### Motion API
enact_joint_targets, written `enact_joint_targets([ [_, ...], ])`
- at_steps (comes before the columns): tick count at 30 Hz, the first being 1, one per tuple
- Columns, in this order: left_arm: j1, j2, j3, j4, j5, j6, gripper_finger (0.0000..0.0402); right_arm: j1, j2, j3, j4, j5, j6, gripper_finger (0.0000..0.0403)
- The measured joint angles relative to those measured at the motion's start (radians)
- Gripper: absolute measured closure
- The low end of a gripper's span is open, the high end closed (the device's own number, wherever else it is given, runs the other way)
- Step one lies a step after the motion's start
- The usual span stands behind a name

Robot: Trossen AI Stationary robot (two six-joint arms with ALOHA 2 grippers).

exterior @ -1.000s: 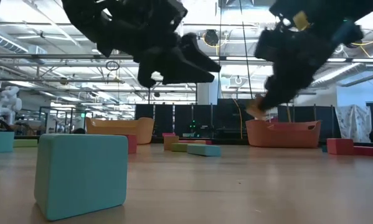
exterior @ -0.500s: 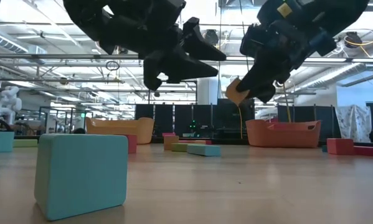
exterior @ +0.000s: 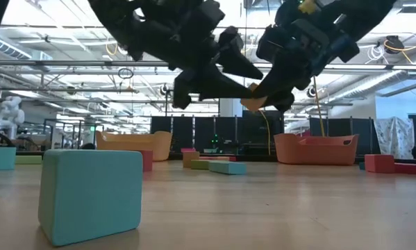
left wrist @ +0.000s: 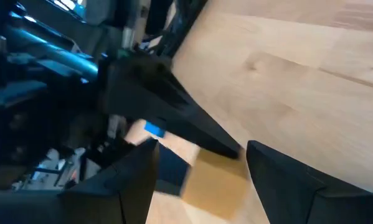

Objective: Sort blocks by size
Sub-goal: Put the small yellow block into the yellow bin

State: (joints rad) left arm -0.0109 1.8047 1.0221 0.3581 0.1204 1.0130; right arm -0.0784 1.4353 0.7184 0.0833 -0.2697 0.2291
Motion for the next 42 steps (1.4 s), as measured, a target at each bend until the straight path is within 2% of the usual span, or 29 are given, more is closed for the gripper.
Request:
enact_joint_targets([
  [11, 0.006, 0.017, 0.021, -0.095, -0.015, 0.032, 0.0162, 0.0, 0.024, 0.014, 0.008, -0.052, -0.006, 0.0286],
  [14, 0.005, 0.017, 0.021, -0.085, -0.029, 0.032, 0.0186, 0.0, 0.024, 0.014, 0.01, -0.052, -0.006, 0.0286],
  [19, 0.004, 0.017, 0.021, -0.081, -0.032, 0.027, 0.0255, -0.001, 0.024, 0.014, 0.009, -0.059, 0.004, 0.0286],
  [25, 0.005, 0.017, 0.021, -0.08, -0.067, -0.009, 0.0262, -0.015, 0.018, 0.014, 0.008, -0.049, 0.011, 0.0255],
  [29, 0.025, -0.007, 0.021, -0.104, -0.149, -0.113, 0.0264, -0.032, -0.018, 0.014, -0.046, 0.025, 0.008, 0.0216],
  [36, 0.12, -0.084, 0.02, -0.235, -0.159, -0.243, 0.0264, -0.054, -0.196, 0.014, -0.322, 0.322, 0.051, 0.019],
  [39, 0.187, -0.109, 0.019, -0.306, -0.159, -0.258, 0.0264, -0.053, -0.287, 0.014, -0.451, 0.376, 0.092, 0.0191],
  [42, 0.275, -0.147, 0.02, -0.362, -0.15, -0.279, 0.0264, -0.051, -0.365, 0.014, -0.586, 0.38, 0.148, 0.0195],
])
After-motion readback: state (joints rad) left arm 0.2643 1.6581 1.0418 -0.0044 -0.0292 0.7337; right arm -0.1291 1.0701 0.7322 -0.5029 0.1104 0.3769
